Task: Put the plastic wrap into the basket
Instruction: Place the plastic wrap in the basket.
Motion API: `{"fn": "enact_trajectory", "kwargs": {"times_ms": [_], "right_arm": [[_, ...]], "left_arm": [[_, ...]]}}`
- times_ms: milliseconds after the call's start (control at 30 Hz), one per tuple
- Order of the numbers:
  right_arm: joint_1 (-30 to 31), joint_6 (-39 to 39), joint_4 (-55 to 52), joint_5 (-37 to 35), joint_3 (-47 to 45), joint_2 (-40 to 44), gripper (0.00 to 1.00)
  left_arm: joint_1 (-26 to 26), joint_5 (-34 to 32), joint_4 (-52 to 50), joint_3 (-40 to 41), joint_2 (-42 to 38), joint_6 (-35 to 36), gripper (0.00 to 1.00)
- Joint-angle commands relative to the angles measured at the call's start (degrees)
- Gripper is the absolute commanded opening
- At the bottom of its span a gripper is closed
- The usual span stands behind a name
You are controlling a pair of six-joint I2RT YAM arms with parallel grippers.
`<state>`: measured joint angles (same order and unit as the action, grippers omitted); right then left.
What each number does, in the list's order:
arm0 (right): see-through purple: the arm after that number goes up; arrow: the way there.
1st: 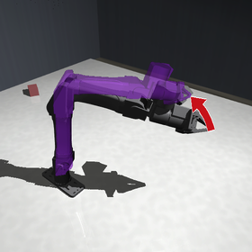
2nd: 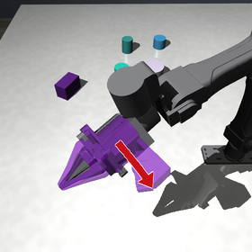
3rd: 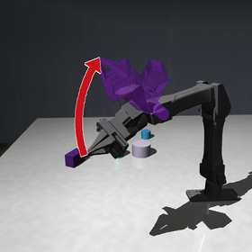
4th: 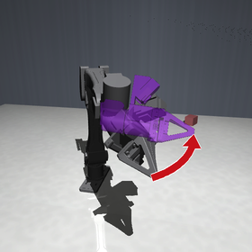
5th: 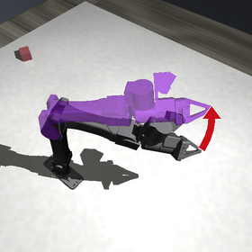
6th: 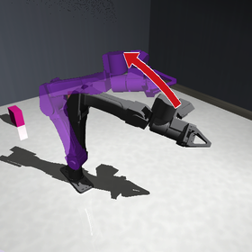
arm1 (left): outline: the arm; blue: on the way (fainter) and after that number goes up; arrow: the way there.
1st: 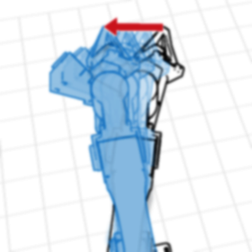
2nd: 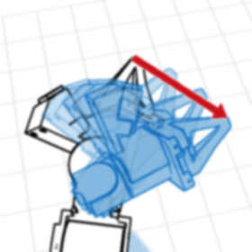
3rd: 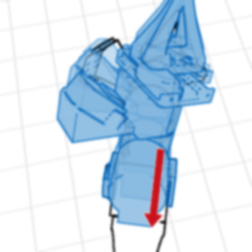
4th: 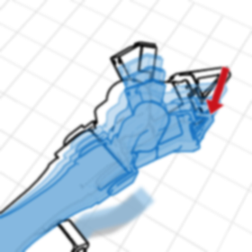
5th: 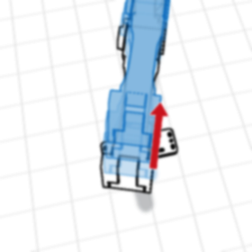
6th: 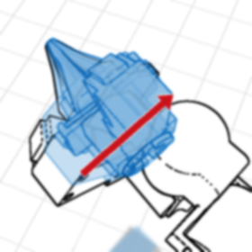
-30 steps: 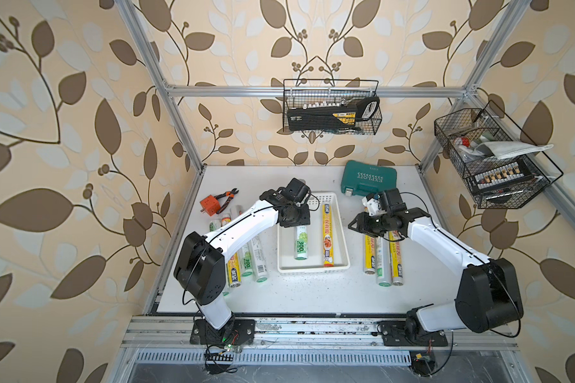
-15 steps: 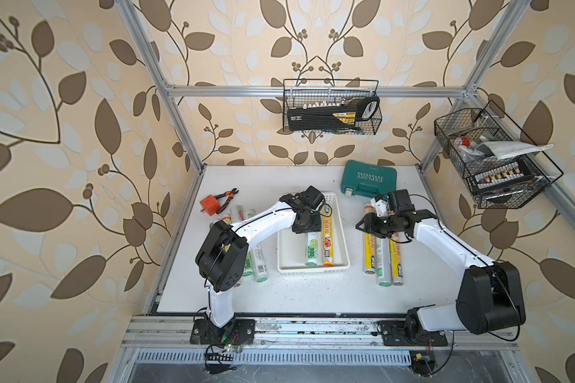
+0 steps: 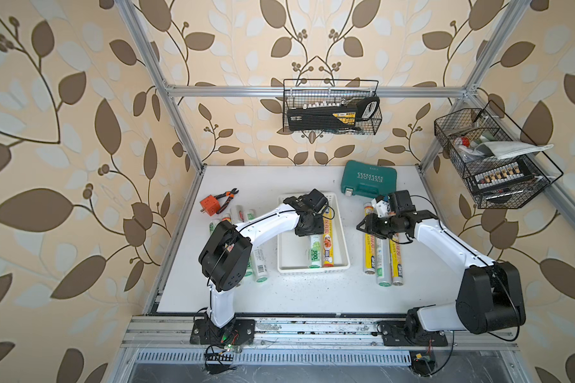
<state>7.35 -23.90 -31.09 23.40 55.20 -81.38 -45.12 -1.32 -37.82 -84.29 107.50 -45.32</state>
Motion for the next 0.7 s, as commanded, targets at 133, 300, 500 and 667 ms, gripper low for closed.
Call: {"fn": "enact_trajectory", "kwargs": {"times_ms": [133,300,500,667], "right_arm": [[-0.24,0.88,-0.98,1.04,-1.23,0.61,0.45],[-0.32,0.96,-0.68,1.08,-1.36,0.29,0.45],[-0.26,0.9,-0.57,1.21,-1.52,-0.18,0.45],[-0.31,0.88,-0.26,1.21,-1.75,-0.42,0.45]], "left_arm": [[-0.67,0.49,2.02,-0.1,0.14,-0.63,0.28],[-0.69,1.01,3.49,0.7,0.98,-0.56,0.28],[-0.68,1.71,5.71,0.66,2.83,-0.03,0.28],[-0.67,1.84,7.79,0.81,4.06,0.58,0.31]]}}
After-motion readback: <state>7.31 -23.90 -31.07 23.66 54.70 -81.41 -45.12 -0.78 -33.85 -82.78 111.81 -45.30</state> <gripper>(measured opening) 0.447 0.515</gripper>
